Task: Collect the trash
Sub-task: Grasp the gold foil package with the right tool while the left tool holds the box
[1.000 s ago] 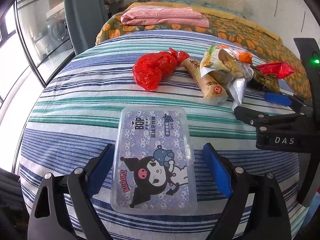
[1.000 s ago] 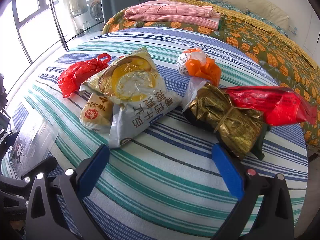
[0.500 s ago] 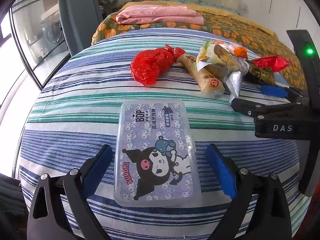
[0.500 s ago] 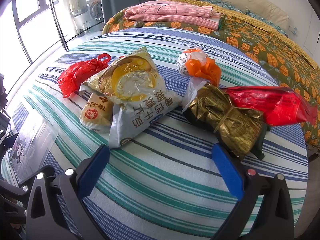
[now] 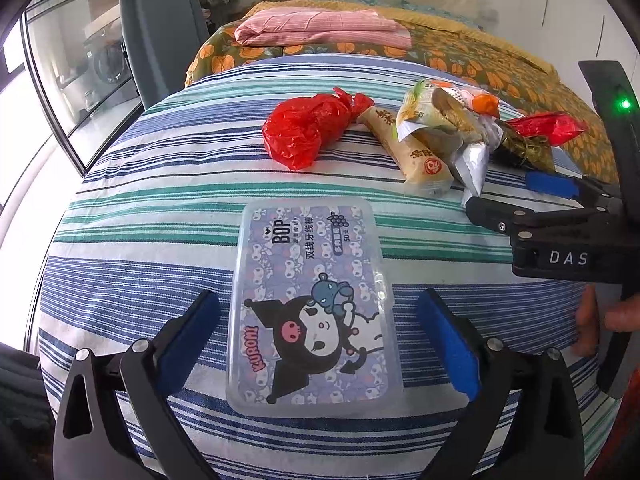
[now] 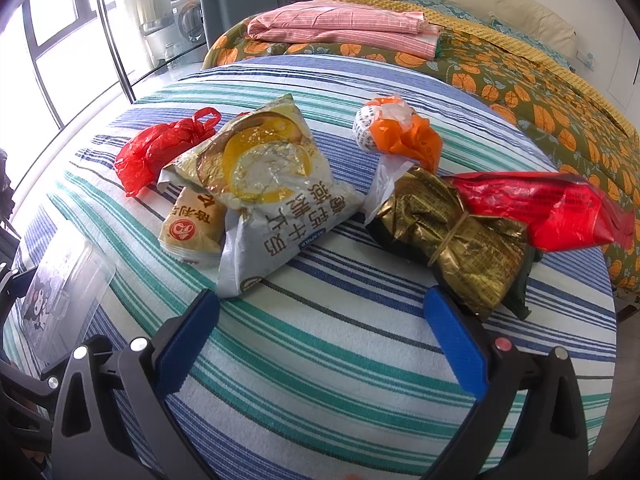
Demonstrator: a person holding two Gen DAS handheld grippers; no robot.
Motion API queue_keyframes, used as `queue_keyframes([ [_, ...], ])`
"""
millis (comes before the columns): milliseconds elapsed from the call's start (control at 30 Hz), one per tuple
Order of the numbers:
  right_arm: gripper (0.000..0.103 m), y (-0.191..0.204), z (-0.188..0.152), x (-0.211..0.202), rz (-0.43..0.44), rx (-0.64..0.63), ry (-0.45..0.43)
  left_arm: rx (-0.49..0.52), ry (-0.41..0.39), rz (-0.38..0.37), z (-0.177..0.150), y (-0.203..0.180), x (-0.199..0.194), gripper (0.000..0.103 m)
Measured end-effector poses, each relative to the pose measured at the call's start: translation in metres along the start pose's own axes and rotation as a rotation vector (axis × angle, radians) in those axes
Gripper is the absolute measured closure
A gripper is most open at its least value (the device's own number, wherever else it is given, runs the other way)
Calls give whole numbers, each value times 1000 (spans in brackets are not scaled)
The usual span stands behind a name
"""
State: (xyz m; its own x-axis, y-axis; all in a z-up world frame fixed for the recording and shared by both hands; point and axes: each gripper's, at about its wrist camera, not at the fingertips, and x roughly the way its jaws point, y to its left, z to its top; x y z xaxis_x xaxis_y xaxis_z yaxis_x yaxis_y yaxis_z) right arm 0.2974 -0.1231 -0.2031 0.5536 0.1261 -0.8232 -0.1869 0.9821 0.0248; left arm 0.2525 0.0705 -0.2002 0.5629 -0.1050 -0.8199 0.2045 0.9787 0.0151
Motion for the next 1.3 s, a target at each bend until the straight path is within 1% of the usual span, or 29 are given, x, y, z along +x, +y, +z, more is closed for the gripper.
queue_keyframes([
  [100,5,-5,-7,-7,38,-55,23,-1,0,-1,0,0,0,6],
  [133,5,-12,-13,-12,31,-60,23,0,0,-2,0,0,0,6],
  [233,5,-43,-32,-29,-11,-3,-7,0,0,-5,0,0,0,6],
  [267,5,-52,-35,-31,-12,21,-6,0,0,-5,0,1,0,6],
  [300,6,-61,-37,-33,7,53,-6,0,0,-5,0,1,0,6],
  [333,10,-66,-36,-35,31,73,-13,0,0,-5,0,1,0,6],
  [367,12,-68,-34,-36,55,82,-19,0,0,-5,0,1,0,6],
  [400,18,-66,-30,-38,81,77,-26,0,0,-5,0,1,0,6],
  [433,22,-63,-26,-39,89,71,-34,0,0,-5,0,1,0,6],
  [467,22,-60,-21,-40,80,72,-40,0,0,-5,0,1,0,6],
  [500,22,-60,-18,-39,63,97,-37,0,0,-5,0,1,0,6],
  [533,21,-62,-15,-40,63,158,-36,0,0,-5,0,1,0,6],
  [567,20,-65,-13,-42,86,220,-48,0,0,-5,0,1,0,6],
  [600,14,-68,-11,-43,92,263,-56,0,0,-5,0,1,0,6],
  [633,12,-71,-10,-45,83,323,-69,0,0,-5,0,1,0,6],
  [667,12,-73,-9,-46,84,368,-84,0,0,-5,0,1,0,6],
  [800,11,-75,11,-30,99,492,-82,0,0,-6,0,1,0,6],
  [867,11,-69,25,-22,43,471,-88,0,0,-6,0,1,0,6],
  [933,12,-62,31,-16,10,438,-79,0,0,-6,0,1,0,6],
  [967,12,-58,32,-15,-25,407,-71,0,0,-6,0,1,0,6],
  [1000,16,-55,27,-17,-46,385,-71,0,0,-6,0,1,0,6],
  [1033,24,-54,23,-19,-66,365,-70,0,0,-6,0,1,0,6],
  [1067,29,-53,17,-22,-91,339,-69,0,0,-6,0,1,0,6],
  [1100,40,-56,12,-23,-103,322,-74,0,0,-6,0,1,0,6],
  [1133,48,-58,6,-27,-112,304,-79,0,0,-6,0,1,0,5],
  [1167,50,-60,2,-29,-106,292,-81,0,0,-6,0,0,0,6],
  [1233,58,-61,-6,-37,-65,256,-81,0,0,-6,0,0,0,6],
  [1267,59,-60,-11,-43,-54,218,-81,0,0,-6,0,0,0,5],
  [1300,61,-58,-16,-48,-36,185,-73,-1,0,-8,0,0,0,5],
])
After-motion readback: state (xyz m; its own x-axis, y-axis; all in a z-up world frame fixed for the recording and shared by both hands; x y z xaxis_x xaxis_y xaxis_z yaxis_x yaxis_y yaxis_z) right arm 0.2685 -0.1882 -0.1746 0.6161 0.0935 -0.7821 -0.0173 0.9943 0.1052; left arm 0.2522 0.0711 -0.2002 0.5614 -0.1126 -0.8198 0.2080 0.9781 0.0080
